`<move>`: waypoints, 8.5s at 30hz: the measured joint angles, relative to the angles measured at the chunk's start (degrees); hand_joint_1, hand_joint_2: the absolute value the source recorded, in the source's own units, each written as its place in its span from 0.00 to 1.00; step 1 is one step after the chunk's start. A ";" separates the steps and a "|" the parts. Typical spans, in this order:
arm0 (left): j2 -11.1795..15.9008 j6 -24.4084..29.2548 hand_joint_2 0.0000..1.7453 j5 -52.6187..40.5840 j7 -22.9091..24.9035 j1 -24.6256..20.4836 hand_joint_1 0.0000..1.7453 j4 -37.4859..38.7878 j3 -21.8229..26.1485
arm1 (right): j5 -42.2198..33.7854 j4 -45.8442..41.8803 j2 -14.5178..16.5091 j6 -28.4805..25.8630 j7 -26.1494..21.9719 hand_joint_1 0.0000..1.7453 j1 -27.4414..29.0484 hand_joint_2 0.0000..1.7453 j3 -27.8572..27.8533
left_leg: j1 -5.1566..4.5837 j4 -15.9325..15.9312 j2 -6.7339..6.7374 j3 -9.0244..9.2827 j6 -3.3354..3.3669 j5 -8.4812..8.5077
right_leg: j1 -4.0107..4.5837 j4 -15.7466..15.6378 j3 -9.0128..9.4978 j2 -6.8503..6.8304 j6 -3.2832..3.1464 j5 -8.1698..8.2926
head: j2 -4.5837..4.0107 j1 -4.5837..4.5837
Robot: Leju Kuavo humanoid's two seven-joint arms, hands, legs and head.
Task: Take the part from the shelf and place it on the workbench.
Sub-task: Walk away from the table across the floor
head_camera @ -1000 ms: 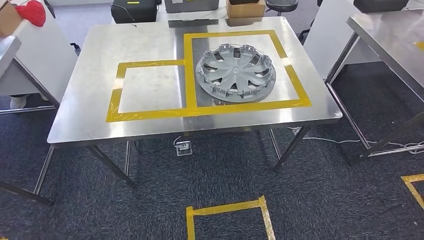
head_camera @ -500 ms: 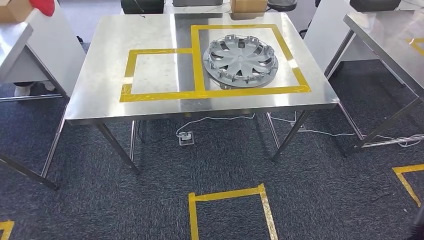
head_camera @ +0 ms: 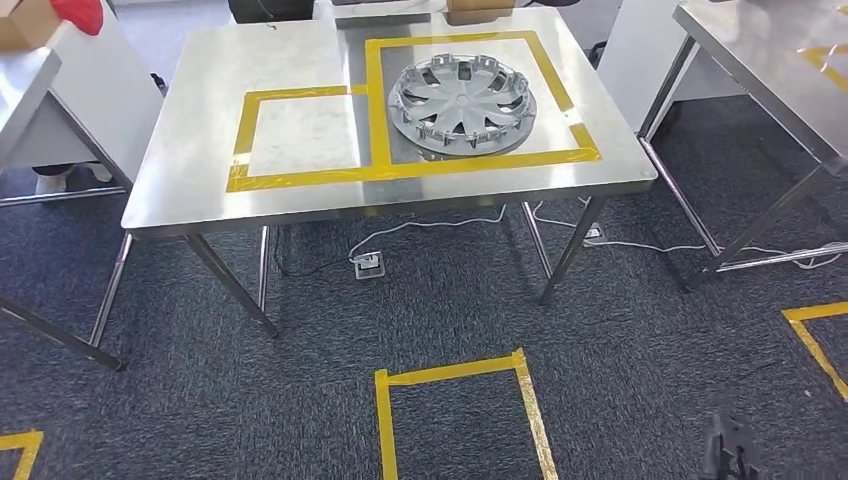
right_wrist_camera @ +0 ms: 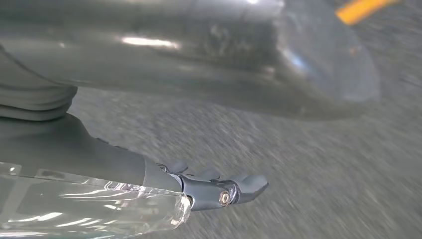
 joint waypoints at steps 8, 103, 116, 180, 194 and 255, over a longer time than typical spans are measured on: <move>0.34 0.23 0.00 -0.01 0.08 0.14 0.00 0.00 0.00 | 0.35 6.06 3.68 0.04 -0.54 0.00 -1.30 0.00 4.41 | 0.13 -7.40 -0.05 5.99 0.40 3.80 | 0.29 2.64 -2.19 0.21 0.69 -0.29 | 0.00 -1.72; 1.13 2.08 0.00 -2.85 0.53 -0.11 0.00 -1.19 -0.56 | -5.99 16.46 20.21 3.78 -3.00 0.00 -3.22 0.00 27.52 | 0.69 -6.46 5.97 6.25 -0.37 0.92 | 2.21 4.29 -5.48 -2.26 -1.69 0.65 | 0.00 1.58; 0.61 1.80 0.00 -3.26 2.75 0.38 0.00 -1.40 -0.60 | -8.11 16.86 19.27 3.99 -3.25 0.00 -3.88 0.00 27.52 | 1.74 -6.16 -5.00 4.14 -0.85 2.85 | 0.60 5.49 -5.31 7.44 0.37 -0.24 | 0.00 -1.13; 0.20 1.79 0.00 -3.94 2.53 0.24 0.00 -1.40 -0.96 | -9.25 16.99 18.79 4.15 -3.68 0.00 -3.85 0.00 29.60 | 1.75 -6.97 -2.57 3.82 0.09 3.47 | 0.27 6.53 -5.60 6.22 1.00 -2.10 | 0.00 -1.04; 0.14 1.71 0.00 -3.40 2.52 -0.04 0.00 -1.40 -0.96 | -9.19 16.99 18.98 4.07 -3.68 0.00 -3.70 0.00 29.92 | 1.05 -7.86 7.00 7.04 -0.72 0.94 | 1.53 5.45 -6.42 -2.82 -0.32 -0.20 | 0.00 1.27; -0.01 0.77 0.00 -4.49 2.49 -0.27 0.00 -1.40 -1.54 | -11.11 17.00 19.09 4.04 -3.87 0.00 -3.78 0.00 31.62 | 1.11 -8.13 6.19 7.28 -0.52 0.48 | 1.44 4.95 -5.73 -3.30 0.30 -0.72 | 0.00 1.12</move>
